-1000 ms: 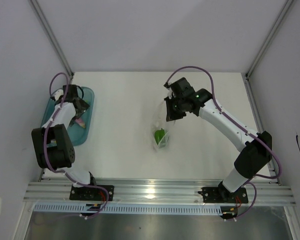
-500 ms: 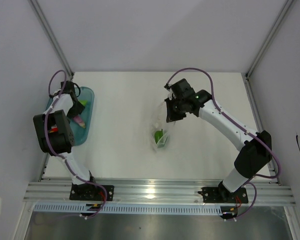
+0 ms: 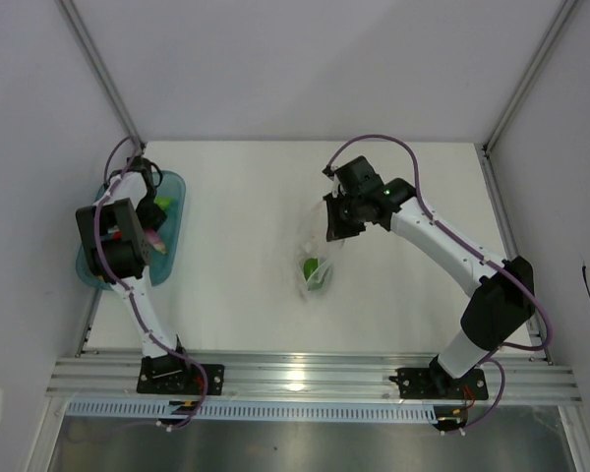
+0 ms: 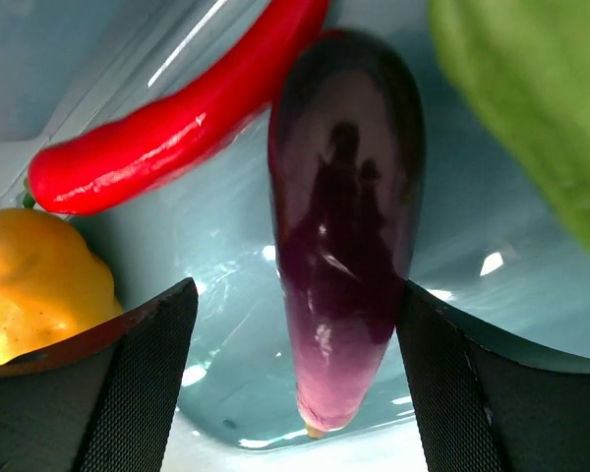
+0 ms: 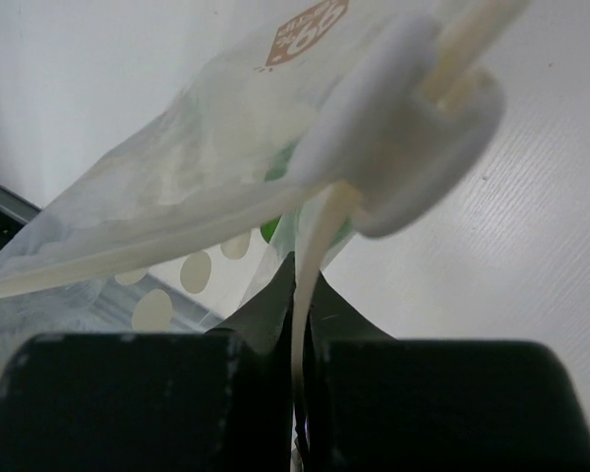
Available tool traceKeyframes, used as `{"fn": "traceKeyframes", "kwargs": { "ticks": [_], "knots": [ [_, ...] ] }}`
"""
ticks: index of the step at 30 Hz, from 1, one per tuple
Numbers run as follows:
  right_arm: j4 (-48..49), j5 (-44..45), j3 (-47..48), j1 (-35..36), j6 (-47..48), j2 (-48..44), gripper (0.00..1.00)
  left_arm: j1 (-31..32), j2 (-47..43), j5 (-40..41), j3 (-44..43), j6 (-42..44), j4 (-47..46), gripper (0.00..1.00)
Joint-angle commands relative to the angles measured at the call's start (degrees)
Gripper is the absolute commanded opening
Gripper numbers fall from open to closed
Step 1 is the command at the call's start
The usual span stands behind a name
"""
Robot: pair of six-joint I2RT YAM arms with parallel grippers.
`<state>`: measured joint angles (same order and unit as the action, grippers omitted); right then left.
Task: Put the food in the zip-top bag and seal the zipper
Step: Pick up the fake vegetable from the bin.
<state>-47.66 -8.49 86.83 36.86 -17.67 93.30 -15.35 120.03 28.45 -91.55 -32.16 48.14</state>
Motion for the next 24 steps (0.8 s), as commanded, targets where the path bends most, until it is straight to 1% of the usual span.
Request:
{"fn": "traceKeyframes", "kwargs": {
  "ticks": [1, 2, 5, 6, 7, 9, 10, 12, 13, 14, 15, 16, 18, 19, 20, 21, 23, 24],
  "knots": [
    [1.95, -0.91, -0.96, -0.39, 0.88, -2.68, 0.0, -0.2, -0.4, 1.27, -1.27, 2.54, 2.58, 0.82],
    [1.96, -0.91, -1.22, -0.3, 0.71, -2.86, 0.0, -0.12, -0.67, -0.39, -0.66, 4.02, 1.88, 0.82],
    [2.31, -1.0, -1.75, -0.3, 0.45, -3.29, 0.0, -0.55, -0.58, -1.9, -0.3, 5.35, 0.99, 0.8],
    [2.13, -0.91, -1.84, -0.39, 0.36, -3.64, 0.0, -0.81, -0.41, -3.03, -0.3, 5.62, 0.9, 0.78],
    [2.13, -0.65, -1.92, -0.39, 0.36, -4.0, 0.0, -0.99, -0.41, -4.0, -0.12, 6.23, 0.64, 0.66],
    [2.13, -0.39, -2.54, -0.39, 0.18, -4.7, 0.0, -1.78, -0.58, -6.37, 0.75, 7.29, -0.41, 0.53],
    [2.22, -0.21, -2.71, -0.39, 0.09, -5.49, 0.0, -2.05, -0.85, -7.08, 1.02, 7.46, -0.85, 0.48],
    [2.22, -0.03, -3.15, -0.3, -0.08, -5.93, 0.0, -2.57, -1.99, -8.05, 2.33, 7.38, -2.34, 0.47],
    [2.22, -0.03, -3.24, -0.3, -0.26, -6.19, 0.0, -2.66, -2.6, -8.23, 3.82, 7.38, -2.96, 0.38],
    [2.31, -0.21, -3.42, -0.39, -0.52, -6.63, 0.0, -2.66, -3.3, -8.41, 4.62, 7.46, -3.75, 0.31],
    [2.22, -0.3, -3.77, -0.3, -0.61, -6.81, 0.0, -2.75, -4.96, -8.41, 5.32, 7.47, -5.5, 0.27],
    [2.57, -0.47, -4.12, -0.3, -0.78, -6.99, 0.0, -2.75, -6.02, -8.32, 8.11, 7.38, -6.56, 0.24],
    [3.01, -1.09, -4.65, -0.39, -1.4, -7.43, 0.0, -2.66, -9.18, -8.23, 9.98, 7.38, -8.67, 0.18],
    [3.01, -1.09, -5.0, -0.39, -1.57, -7.51, 0.0, -2.66, -10.15, -8.06, 12.33, 7.29, -10.16, 0.08],
    [3.01, -0.91, -5.09, -0.3, -1.66, -7.52, 0.0, -2.66, -11.12, -8.06, 12.71, 6.94, -10.52, 0.03],
    [3.1, -0.56, -5.35, -0.21, -1.84, -7.52, 0.0, -2.66, -12.09, -8.14, 13.49, 6.59, -10.44, 0.01],
    [3.36, -0.21, -6.05, -0.3, -2.02, -7.34, 0.0, -2.4, -16.12, -9.97, 14.2, 5.28, -10.52, 0.01],
    [3.8, -0.12, -6.32, -0.21, -2.19, -7.17, 0.0, -1.96, -17.97, -10.69, 16.55, 4.92, -10.96, 0.01]
  ]
}}
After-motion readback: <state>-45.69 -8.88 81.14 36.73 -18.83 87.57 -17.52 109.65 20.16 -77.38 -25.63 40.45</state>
